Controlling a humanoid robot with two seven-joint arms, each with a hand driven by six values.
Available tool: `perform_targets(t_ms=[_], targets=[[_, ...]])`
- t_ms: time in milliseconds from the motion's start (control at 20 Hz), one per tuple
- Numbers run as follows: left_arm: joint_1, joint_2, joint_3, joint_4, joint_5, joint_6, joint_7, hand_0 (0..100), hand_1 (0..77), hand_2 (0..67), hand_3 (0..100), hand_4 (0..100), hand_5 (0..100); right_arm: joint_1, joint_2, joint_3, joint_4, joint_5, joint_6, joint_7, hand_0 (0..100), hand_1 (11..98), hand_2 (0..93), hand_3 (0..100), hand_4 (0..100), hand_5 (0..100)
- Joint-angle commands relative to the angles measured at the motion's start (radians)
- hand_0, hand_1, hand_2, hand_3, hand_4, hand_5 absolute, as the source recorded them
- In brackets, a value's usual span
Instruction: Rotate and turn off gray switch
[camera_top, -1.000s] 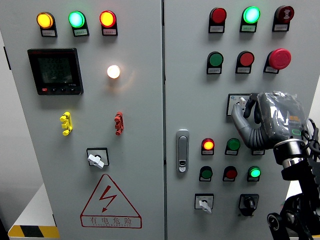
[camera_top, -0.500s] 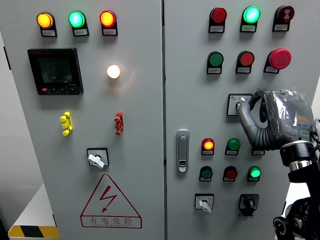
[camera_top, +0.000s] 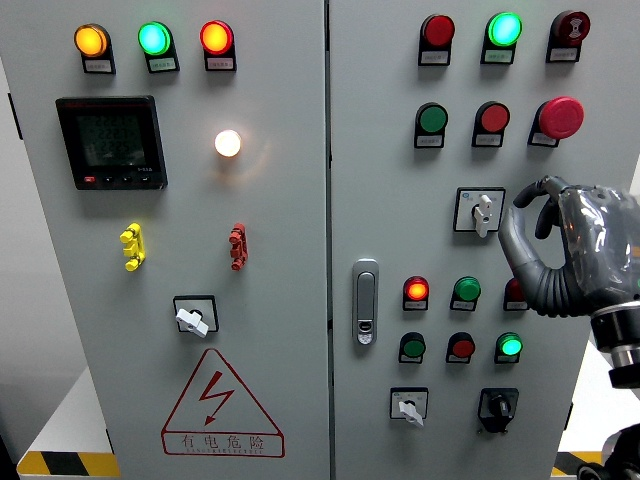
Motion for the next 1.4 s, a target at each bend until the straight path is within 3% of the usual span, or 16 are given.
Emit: perform_targets(t_ms=[0, 50, 150, 300, 550, 600, 650, 700, 800, 1050, 1200, 1350], targets=[[0.000, 0.000, -0.001, 0.000, 0.000, 0.000, 0.000, 85, 0.0, 13.4, 19, 8, 11, -0.042, 0.0016, 0.016, 0.049, 0.002, 0.003, 0.020, 71, 28.8, 36.5, 49, 37, 63], [0.000, 0.000, 0.000, 0.000, 0.000, 0.000, 0.000, 85, 0.0, 13.4, 19, 8, 11, -0.052, 0.0016, 0.017, 0.063, 0.002, 0.003, 0.023, 70, 29.6, 34.7, 44, 31, 56], [0.000, 0.000, 0.000, 0.000, 0.000, 0.000, 0.000, 85, 0.0, 13.4, 19, 8, 11, -0.069, 0.0016, 0.017, 0.096, 0.004, 0.003, 0.069, 69, 30.8, 30.9, 38, 25, 44], [-0.001, 0.000, -0.001, 0.000, 0.000, 0.000, 0.000, 85, 0.0, 13.4, 19, 8, 11, -0.085, 0.0016, 0.016, 0.126, 0.002, 0.009, 0.086, 66, 33.1, 26.1, 28, 15, 30], [0.000, 0.000, 0.000, 0.000, 0.000, 0.000, 0.000, 85, 0.0, 13.4, 19, 8, 11, -0.111, 0.0016, 0.016, 0.202, -0.001, 0.012, 0.093, 55, 33.0, 21.2, 21, 9, 21], [-0.001, 0.000, 0.000, 0.000, 0.000, 0.000, 0.000, 85, 0.0, 13.4, 19, 8, 11, -0.123, 0.0016, 0.016, 0.216, -0.010, 0.011, 0.102, 13, 34.4, 18.4, 18, 9, 20], [0.000, 0.000, 0.000, 0.000, 0.000, 0.000, 0.000, 85, 0.0, 13.4, 19, 8, 11, -0.134, 0.0001, 0.017, 0.228, -0.016, 0.012, 0.122, 0, 35.7, 15.8, 14, 9, 18], [0.000, 0.000, 0.000, 0.000, -0.002, 0.000, 0.000, 85, 0.0, 13.4, 19, 8, 11, -0.143, 0.0001, 0.023, 0.235, -0.019, 0.014, 0.153, 0, 37.8, 10.3, 13, 10, 13], [0.000, 0.000, 0.000, 0.000, 0.000, 0.000, 0.000, 85, 0.0, 13.4, 19, 8, 11, -0.158, 0.0000, 0.042, 0.235, -0.023, 0.015, 0.181, 0, 39.1, 9.3, 12, 8, 12], [-0.001, 0.000, 0.000, 0.000, 0.000, 0.000, 0.000, 85, 0.0, 13.4, 19, 8, 11, -0.169, 0.0001, 0.059, 0.247, -0.024, 0.024, 0.187, 0, 39.8, 8.4, 10, 6, 10], [-0.001, 0.000, 0.000, 0.000, 0.000, 0.000, 0.000, 85, 0.0, 13.4, 19, 8, 11, -0.171, 0.0000, 0.094, 0.259, -0.024, 0.043, 0.230, 0, 40.4, 8.0, 10, 6, 9], [-0.001, 0.000, 0.000, 0.000, 0.000, 0.000, 0.000, 85, 0.0, 13.4, 19, 8, 11, -0.171, 0.0000, 0.105, 0.259, -0.024, 0.044, 0.239, 0, 40.5, 7.9, 10, 6, 9]])
